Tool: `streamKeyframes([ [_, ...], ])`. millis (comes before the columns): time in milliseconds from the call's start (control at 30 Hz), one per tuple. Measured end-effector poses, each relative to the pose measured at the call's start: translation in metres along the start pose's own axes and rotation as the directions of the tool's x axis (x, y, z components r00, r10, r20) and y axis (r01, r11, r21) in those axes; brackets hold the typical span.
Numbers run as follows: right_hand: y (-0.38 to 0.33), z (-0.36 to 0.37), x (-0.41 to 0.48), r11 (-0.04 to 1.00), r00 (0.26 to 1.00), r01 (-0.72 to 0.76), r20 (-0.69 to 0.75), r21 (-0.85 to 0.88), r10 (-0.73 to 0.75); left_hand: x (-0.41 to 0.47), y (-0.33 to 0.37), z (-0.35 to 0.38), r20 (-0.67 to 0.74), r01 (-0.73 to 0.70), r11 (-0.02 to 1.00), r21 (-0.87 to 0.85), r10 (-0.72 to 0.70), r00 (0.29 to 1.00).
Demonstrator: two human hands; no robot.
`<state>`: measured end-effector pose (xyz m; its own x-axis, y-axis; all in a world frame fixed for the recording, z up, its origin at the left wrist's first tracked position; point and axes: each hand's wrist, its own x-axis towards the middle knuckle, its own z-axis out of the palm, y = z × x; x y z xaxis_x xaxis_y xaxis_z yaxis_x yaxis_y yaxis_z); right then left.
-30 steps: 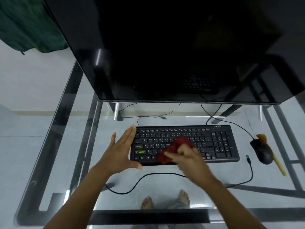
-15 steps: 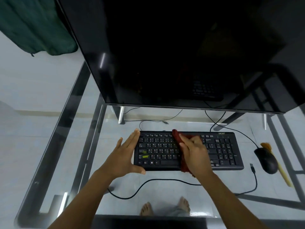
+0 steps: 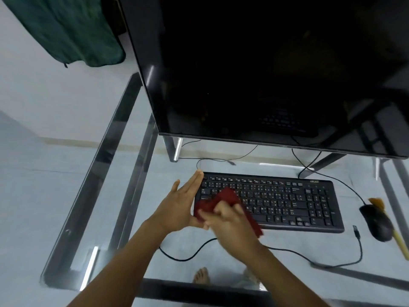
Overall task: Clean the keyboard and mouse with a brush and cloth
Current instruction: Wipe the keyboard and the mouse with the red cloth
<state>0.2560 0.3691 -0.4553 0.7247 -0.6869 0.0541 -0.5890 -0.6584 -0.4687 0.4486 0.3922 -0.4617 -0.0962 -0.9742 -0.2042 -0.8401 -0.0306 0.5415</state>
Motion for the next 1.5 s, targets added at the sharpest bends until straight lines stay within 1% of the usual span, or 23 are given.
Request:
streamKeyframes([
  [33, -0.004, 0.000, 0.006, 0.997, 0.996, 0.071, 0.054, -0.020, -0.070, 0.000, 0.000, 0.000, -0.006, -0.002, 1.000, 0.007, 0.002, 1.000],
  [67, 0.000, -0.005, 0.015, 0.999, 0.997, 0.048, 0.055, -0.005, -0.048, 0.000, 0.000, -0.001, -0.008, -0.002, 1.000, 0.004, 0.002, 1.000],
  [100, 0.009, -0.012, 0.023, 1.000, 1.000, -0.015, 0.021, 0.003, 0.015, 0.000, 0.000, -0.002, -0.005, 0.000, 1.000, -0.006, 0.000, 1.000],
  [167, 0.037, -0.026, 0.031, 0.978, 0.973, -0.204, -0.120, -0.028, 0.200, -0.001, 0.001, -0.002, 0.008, 0.008, 1.000, -0.025, -0.008, 1.000],
  [200, 0.046, -0.029, 0.029, 0.964, 0.953, -0.264, -0.162, -0.024, 0.257, -0.001, 0.001, -0.002, 0.013, 0.012, 0.999, -0.034, -0.011, 1.000],
  [233, 0.047, -0.029, 0.025, 0.962, 0.950, -0.271, -0.166, -0.026, 0.263, -0.001, 0.001, -0.001, 0.012, 0.013, 0.999, -0.040, -0.012, 1.000],
  [267, 0.038, -0.026, 0.022, 0.968, 0.961, -0.251, -0.127, -0.021, 0.246, -0.001, 0.000, 0.000, 0.010, 0.009, 0.999, -0.042, -0.009, 1.000],
  [333, 0.007, -0.014, 0.013, 0.997, 0.998, -0.062, 0.000, -0.037, 0.062, -0.001, -0.001, 0.001, 0.007, 0.003, 0.999, -0.047, -0.002, 1.000],
  [367, -0.002, -0.011, 0.009, 0.998, 0.999, 0.044, 0.032, -0.052, -0.042, 0.000, -0.001, 0.001, 0.007, 0.002, 0.999, -0.051, -0.002, 1.000],
  [400, -0.001, -0.013, 0.009, 0.995, 0.994, 0.093, 0.057, -0.044, -0.090, -0.001, -0.001, 0.000, 0.007, 0.002, 0.999, -0.051, -0.002, 1.000],
  [433, 0.005, -0.018, 0.013, 0.996, 0.996, 0.078, 0.051, -0.035, -0.076, -0.001, 0.000, 0.000, 0.009, 0.005, 0.999, -0.050, -0.005, 1.000],
  [567, 0.033, -0.025, 0.007, 0.983, 0.981, -0.185, -0.061, 0.019, 0.186, -0.001, -0.001, 0.001, 0.002, 0.011, 0.998, -0.063, -0.011, 1.000],
  [700, -0.007, -0.005, 0.015, 0.997, 0.996, -0.074, -0.048, 0.011, 0.074, 0.000, -0.002, 0.004, -0.017, 0.000, 0.999, -0.045, -0.001, 1.000],
  [800, -0.004, -0.006, 0.021, 0.998, 0.997, -0.044, -0.070, -0.050, 0.041, -0.001, -0.002, 0.003, -0.015, 0.002, 0.999, -0.044, -0.003, 1.000],
  [933, 0.021, -0.023, -0.003, 0.988, 0.984, -0.149, -0.104, -0.033, 0.145, -0.001, -0.002, 0.002, -0.006, 0.012, 0.997, -0.070, -0.012, 1.000],
  [1033, 0.011, -0.015, 0.005, 0.980, 0.974, -0.199, -0.113, -0.001, 0.198, 0.000, -0.002, 0.003, -0.006, 0.001, 0.998, -0.060, -0.001, 1.000],
  [1100, -0.004, -0.007, 0.018, 0.989, 0.987, -0.150, -0.065, 0.010, 0.150, 0.000, -0.002, 0.004, -0.007, -0.004, 0.999, -0.053, 0.004, 1.000],
  [1167, -0.008, -0.002, 0.022, 0.998, 0.999, -0.047, 0.007, -0.045, 0.047, -0.001, -0.002, 0.002, -0.009, -0.010, 0.999, -0.049, 0.010, 1.000],
  [1233, 0.003, -0.009, 0.021, 0.997, 0.999, -0.021, 0.037, -0.073, 0.024, -0.001, -0.002, 0.002, -0.004, -0.003, 0.999, -0.053, 0.003, 1.000],
  [1300, 0.020, -0.020, 0.013, 0.993, 0.997, -0.070, -0.031, -0.095, 0.067, -0.001, -0.001, 0.002, 0.006, 0.013, 0.997, -0.081, -0.013, 1.000],
  [1367, 0.030, -0.033, 0.013, 0.978, 0.982, -0.174, -0.093, -0.113, 0.164, -0.002, 0.001, 0.001, 0.010, 0.028, 0.994, -0.108, -0.027, 1.000],
  [1433, 0.032, -0.035, 0.032, 0.940, 0.938, -0.321, -0.175, -0.114, 0.300, -0.002, 0.004, -0.002, 0.029, 0.046, 0.991, -0.122, -0.043, 0.999],
  [1500, 0.026, -0.030, 0.051, 0.928, 0.916, -0.364, -0.212, -0.078, 0.341, -0.002, 0.005, -0.003, 0.027, 0.057, 0.989, -0.136, -0.054, 0.998],
])
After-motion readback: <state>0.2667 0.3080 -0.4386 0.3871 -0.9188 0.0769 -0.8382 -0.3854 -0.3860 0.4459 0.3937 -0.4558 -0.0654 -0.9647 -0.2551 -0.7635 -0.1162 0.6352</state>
